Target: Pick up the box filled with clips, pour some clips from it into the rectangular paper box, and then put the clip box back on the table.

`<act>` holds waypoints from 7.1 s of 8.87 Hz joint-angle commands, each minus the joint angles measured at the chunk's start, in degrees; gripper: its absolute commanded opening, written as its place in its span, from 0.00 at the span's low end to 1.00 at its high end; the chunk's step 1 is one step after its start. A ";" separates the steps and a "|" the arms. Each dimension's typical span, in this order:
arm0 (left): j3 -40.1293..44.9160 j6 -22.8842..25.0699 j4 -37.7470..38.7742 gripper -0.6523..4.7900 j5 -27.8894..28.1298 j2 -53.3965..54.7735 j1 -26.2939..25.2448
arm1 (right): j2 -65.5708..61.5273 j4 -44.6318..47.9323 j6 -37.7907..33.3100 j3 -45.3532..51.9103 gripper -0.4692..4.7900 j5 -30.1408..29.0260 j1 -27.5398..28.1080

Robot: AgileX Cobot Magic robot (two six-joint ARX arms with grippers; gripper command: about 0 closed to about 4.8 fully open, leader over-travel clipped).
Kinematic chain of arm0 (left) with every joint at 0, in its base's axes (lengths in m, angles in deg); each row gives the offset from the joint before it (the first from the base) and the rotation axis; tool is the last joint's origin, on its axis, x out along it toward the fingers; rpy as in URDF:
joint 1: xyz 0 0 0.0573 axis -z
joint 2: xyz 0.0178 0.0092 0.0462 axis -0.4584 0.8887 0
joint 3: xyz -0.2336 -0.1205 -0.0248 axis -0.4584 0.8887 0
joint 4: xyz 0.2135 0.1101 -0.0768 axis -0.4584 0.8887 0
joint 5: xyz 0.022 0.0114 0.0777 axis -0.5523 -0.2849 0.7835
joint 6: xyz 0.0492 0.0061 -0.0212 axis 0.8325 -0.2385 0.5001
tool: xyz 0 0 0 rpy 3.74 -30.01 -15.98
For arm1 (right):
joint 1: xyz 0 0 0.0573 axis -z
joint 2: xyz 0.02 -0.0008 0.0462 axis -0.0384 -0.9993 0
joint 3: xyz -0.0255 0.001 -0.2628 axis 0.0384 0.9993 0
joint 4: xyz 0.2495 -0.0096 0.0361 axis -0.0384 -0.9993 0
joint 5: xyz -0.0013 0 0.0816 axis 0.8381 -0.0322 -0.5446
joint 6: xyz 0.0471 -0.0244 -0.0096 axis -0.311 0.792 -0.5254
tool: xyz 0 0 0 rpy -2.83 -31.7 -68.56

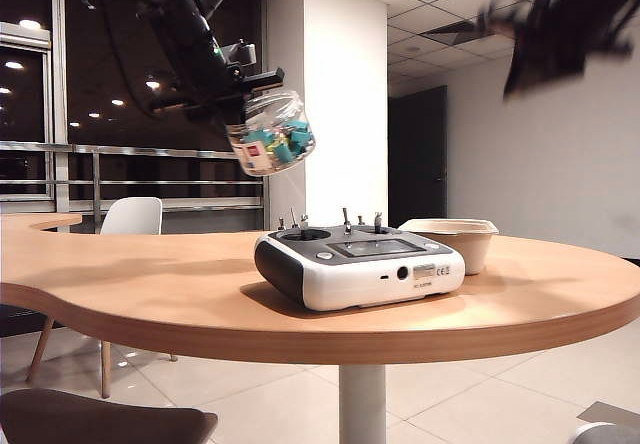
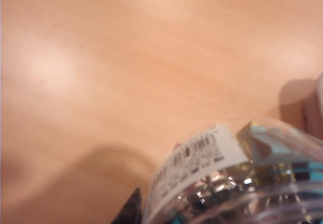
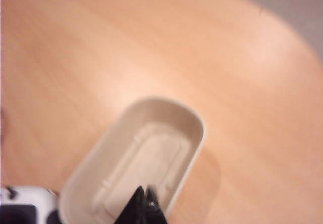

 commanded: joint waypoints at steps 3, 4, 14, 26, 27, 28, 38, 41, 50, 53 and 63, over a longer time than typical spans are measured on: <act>-0.92 3.26 2.71 0.11 1.79 -0.42 1.44 | -14.34 5.84 -3.85 -0.31 0.55 -2.60 0.39; -0.92 3.26 2.58 0.11 1.79 -0.42 1.44 | -17.00 6.69 -4.57 -0.31 0.55 -3.17 0.61; -6.64 1.77 4.59 0.11 -0.55 -0.76 -0.90 | -1.66 -18.08 7.74 9.88 0.09 -19.23 -6.91; -7.28 1.75 6.03 0.11 -0.55 -0.76 -0.90 | -12.59 6.34 2.38 16.85 0.09 -17.64 -13.73; -7.28 1.75 6.05 0.11 -0.55 -0.76 -0.90 | -13.20 9.07 1.29 16.83 0.09 -17.64 -13.84; -7.28 1.75 6.08 0.11 -0.55 -0.76 -0.90 | -13.51 11.39 1.05 16.63 0.09 -17.62 -13.92; -7.28 1.77 6.27 0.11 -0.13 -0.76 -2.03 | -29.83 12.85 -1.90 -10.03 0.09 -16.46 -18.36; -7.28 1.53 6.69 0.11 -0.28 -0.76 -3.50 | -17.57 -1.68 -1.14 -10.56 0.09 -7.06 -15.17; -7.26 0.70 6.67 0.11 -3.32 -0.76 -3.06 | -27.69 -23.93 1.42 -17.27 0.09 -16.35 -6.62; -7.26 0.72 6.73 0.11 -4.24 -0.79 -2.89 | -19.47 -29.83 10.49 -17.03 0.09 -12.17 -8.70; -4.70 18.88 5.29 0.11 7.45 -0.63 11.69 | -3.98 -18.47 11.50 -12.83 0.08 -5.97 -4.15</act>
